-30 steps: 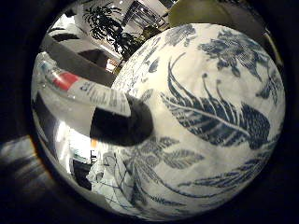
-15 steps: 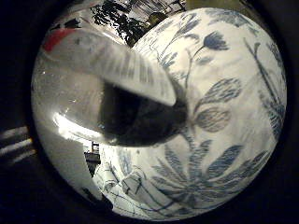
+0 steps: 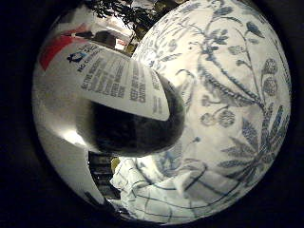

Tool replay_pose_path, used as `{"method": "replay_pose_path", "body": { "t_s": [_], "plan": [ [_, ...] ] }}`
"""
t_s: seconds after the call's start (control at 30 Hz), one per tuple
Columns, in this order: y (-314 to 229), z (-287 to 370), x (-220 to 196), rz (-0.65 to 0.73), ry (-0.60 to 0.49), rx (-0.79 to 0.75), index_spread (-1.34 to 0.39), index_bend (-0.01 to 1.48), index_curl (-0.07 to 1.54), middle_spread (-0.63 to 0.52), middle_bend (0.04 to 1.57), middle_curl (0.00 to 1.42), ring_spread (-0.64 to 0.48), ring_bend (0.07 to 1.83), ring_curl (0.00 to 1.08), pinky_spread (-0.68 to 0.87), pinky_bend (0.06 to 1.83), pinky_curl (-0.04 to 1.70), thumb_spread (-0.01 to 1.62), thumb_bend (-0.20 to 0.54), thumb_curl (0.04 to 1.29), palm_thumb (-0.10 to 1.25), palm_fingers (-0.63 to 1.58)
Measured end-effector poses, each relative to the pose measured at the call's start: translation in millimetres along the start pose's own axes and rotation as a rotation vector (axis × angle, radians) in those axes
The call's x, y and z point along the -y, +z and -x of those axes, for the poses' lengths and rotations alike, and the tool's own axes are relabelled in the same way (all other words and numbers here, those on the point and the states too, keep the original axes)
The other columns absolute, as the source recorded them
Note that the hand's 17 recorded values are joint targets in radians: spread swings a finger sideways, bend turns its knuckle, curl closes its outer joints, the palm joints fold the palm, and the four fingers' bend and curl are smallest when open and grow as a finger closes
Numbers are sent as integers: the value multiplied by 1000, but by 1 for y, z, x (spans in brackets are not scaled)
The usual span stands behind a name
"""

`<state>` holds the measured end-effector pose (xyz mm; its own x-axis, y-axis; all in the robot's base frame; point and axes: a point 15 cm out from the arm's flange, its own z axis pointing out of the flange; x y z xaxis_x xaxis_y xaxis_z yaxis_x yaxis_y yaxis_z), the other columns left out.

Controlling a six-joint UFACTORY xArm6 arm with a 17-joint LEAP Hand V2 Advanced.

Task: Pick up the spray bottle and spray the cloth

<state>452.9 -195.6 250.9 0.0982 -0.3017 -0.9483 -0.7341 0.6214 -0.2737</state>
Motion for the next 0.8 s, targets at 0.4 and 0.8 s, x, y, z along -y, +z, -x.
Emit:
{"method": "replay_pose_path", "body": {
  "t_s": [0.4, 0.8],
  "plan": [
    [-39, 77, -15, 387, -61, -188, -166, 1157, 633, -81, 1292, 567, -158, 1427, 552, -172, 1254, 743, 1095, -11, 633, 1077, 1229],
    [-78, 156, -59, 738, -72, -387, -165, 1174, 616, -81, 1303, 553, -150, 1429, 549, -183, 1179, 872, 1097, -9, 658, 1077, 1227]
  ]
}}
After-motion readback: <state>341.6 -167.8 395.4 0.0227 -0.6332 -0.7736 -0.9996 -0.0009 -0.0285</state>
